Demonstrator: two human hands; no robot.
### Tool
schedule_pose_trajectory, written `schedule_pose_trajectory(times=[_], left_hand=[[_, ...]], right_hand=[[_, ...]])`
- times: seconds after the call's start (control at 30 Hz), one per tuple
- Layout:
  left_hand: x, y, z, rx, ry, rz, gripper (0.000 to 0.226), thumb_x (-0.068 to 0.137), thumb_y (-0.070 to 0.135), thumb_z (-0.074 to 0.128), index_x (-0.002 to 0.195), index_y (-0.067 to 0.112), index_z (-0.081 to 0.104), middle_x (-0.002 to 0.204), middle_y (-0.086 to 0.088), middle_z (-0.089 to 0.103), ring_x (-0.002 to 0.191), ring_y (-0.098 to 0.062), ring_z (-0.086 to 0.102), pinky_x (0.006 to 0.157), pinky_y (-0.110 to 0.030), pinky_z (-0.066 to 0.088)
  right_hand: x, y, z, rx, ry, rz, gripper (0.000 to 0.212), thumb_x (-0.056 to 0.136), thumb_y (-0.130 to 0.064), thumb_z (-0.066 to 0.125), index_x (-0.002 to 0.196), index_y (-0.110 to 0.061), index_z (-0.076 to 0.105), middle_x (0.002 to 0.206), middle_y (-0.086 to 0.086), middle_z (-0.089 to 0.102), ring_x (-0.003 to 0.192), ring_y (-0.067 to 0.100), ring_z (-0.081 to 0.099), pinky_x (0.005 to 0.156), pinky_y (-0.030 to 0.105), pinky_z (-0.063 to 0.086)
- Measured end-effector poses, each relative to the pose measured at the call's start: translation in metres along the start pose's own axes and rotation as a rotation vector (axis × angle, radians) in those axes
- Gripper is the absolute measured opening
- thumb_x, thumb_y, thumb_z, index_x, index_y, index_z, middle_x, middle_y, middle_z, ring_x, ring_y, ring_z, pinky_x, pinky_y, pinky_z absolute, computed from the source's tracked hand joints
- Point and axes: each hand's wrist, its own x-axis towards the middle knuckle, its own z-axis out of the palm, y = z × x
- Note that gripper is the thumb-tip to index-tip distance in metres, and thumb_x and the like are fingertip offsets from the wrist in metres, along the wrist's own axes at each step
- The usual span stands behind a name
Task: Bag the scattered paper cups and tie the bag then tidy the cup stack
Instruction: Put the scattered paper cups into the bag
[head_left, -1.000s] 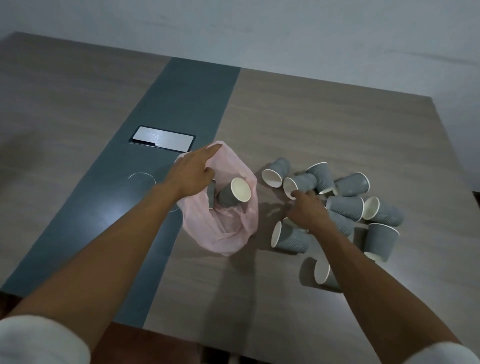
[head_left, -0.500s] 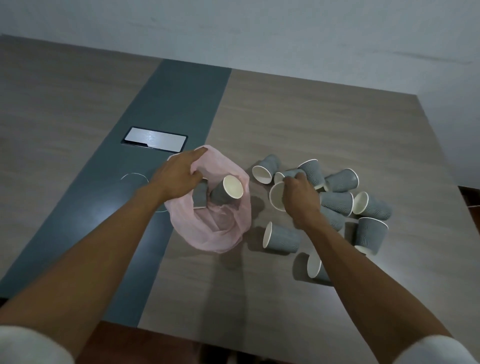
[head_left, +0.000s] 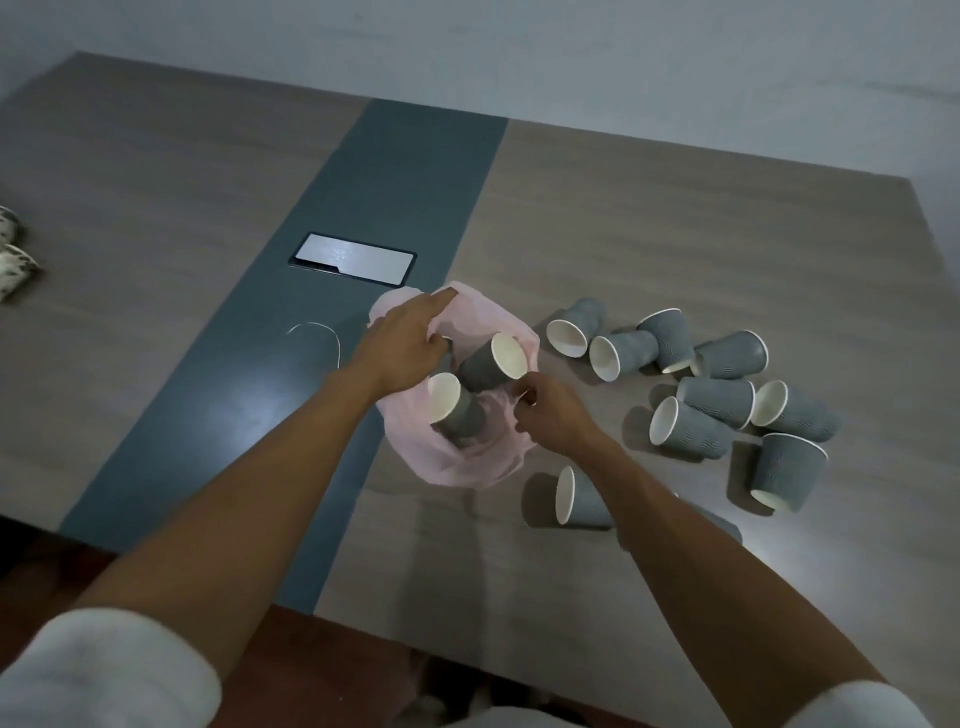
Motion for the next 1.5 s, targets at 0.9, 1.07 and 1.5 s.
schedule_pose_trajectory(times=[0.9, 1.07, 1.5], left_hand=[[-0.01, 0.017, 0.002, -0.001, 0.084, 0.037, 0.059, 0.101, 0.014, 0.05, 0.156, 0.027, 0.037, 0.157, -0.001, 0.046, 0.14, -0.03, 0.045, 0.115, -0.049, 0.04], [-0.001, 0.016, -0.001, 0.006, 0.094, 0.017, 0.06, 0.1, 0.014, 0.049, 0.157, 0.029, 0.036, 0.158, 0.0, 0.044, 0.141, -0.029, 0.044, 0.115, -0.046, 0.037], [0.022, 0.024, 0.012, 0.124, 0.109, 0.045, 0.065, 0.095, 0.01, 0.048, 0.154, 0.033, 0.036, 0.167, 0.006, 0.028, 0.146, -0.028, 0.039, 0.113, -0.053, 0.04]], right_hand=[[0.003, -0.014, -0.007, -0.172, 0.164, -0.458, 0.019, 0.09, -0.014, 0.07, 0.104, -0.004, 0.077, 0.131, 0.022, 0.058, 0.115, 0.041, 0.057, 0.095, 0.032, 0.042], [0.015, -0.013, 0.009, -0.212, 0.206, -0.316, 0.041, 0.088, -0.014, 0.07, 0.127, -0.009, 0.056, 0.149, 0.015, 0.037, 0.102, 0.042, 0.063, 0.079, 0.042, 0.053], [0.037, 0.081, -0.055, -0.362, 0.255, 0.183, 0.04, 0.091, -0.023, 0.056, 0.13, -0.024, 0.049, 0.16, 0.021, 0.006, 0.103, 0.049, 0.063, 0.089, 0.049, 0.05]])
